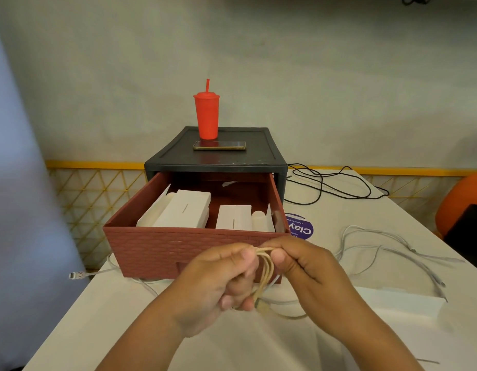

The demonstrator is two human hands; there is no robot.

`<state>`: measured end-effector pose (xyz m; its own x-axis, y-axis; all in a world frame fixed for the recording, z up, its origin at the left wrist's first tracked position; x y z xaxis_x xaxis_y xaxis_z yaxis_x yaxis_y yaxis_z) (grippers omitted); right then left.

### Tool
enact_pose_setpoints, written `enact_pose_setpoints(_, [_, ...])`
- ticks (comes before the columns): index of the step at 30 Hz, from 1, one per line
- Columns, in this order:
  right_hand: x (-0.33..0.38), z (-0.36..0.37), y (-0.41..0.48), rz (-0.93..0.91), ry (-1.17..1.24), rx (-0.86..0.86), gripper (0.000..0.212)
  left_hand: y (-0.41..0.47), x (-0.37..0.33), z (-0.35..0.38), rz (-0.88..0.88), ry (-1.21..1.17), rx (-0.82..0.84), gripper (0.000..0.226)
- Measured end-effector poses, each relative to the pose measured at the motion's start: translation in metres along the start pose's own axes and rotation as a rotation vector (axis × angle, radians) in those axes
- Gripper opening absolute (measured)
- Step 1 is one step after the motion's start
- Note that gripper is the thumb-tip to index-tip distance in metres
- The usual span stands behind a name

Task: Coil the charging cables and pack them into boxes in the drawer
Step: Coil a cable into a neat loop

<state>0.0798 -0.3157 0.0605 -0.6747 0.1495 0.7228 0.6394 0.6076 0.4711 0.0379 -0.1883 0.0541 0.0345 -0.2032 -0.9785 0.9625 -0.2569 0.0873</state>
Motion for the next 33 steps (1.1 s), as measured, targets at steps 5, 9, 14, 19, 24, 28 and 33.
enact_pose_setpoints(5, [0.001,0.013,-0.002,0.074,0.292,-0.037,0.037,0.002,0.005,0.01,-0.028,-0.274,-0.06,0.034])
enact_pose_setpoints(9, [-0.003,0.015,0.0,0.159,0.291,-0.119,0.029,0.005,0.006,0.012,-0.022,-0.149,-0.169,0.031])
enact_pose_setpoints(14, [-0.005,0.014,0.0,0.19,0.107,-0.275,0.033,0.003,0.002,0.017,-0.016,-0.258,-0.24,0.025])
enact_pose_setpoints(19, [-0.003,0.018,0.003,0.194,0.221,-0.288,0.026,0.001,0.0,0.018,-0.007,-0.288,-0.284,0.026])
enact_pose_setpoints(24, [-0.002,0.02,0.002,0.167,0.275,-0.217,0.038,-0.005,-0.001,0.016,-0.031,-0.316,-0.261,0.027])
enact_pose_setpoints(28, [0.006,0.016,0.0,0.136,0.368,-0.153,0.027,-0.008,-0.003,0.015,-0.011,-0.294,-0.295,0.029])
enact_pose_setpoints(33, [-0.004,0.008,-0.008,0.173,0.25,-0.162,0.018,-0.009,-0.01,0.003,0.079,-0.402,-0.354,0.027])
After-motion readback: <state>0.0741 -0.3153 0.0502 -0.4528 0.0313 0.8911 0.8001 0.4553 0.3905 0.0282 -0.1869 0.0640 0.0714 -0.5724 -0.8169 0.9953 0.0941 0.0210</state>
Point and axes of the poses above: each hand's wrist, its own y-axis towards the middle knuckle, its own z-axis out of the palm, x = y × z, the point moved 4 cm from there along y, towards the middle knuckle, and after that the axes turned 4 degrees about x, right-handed, at the moved point
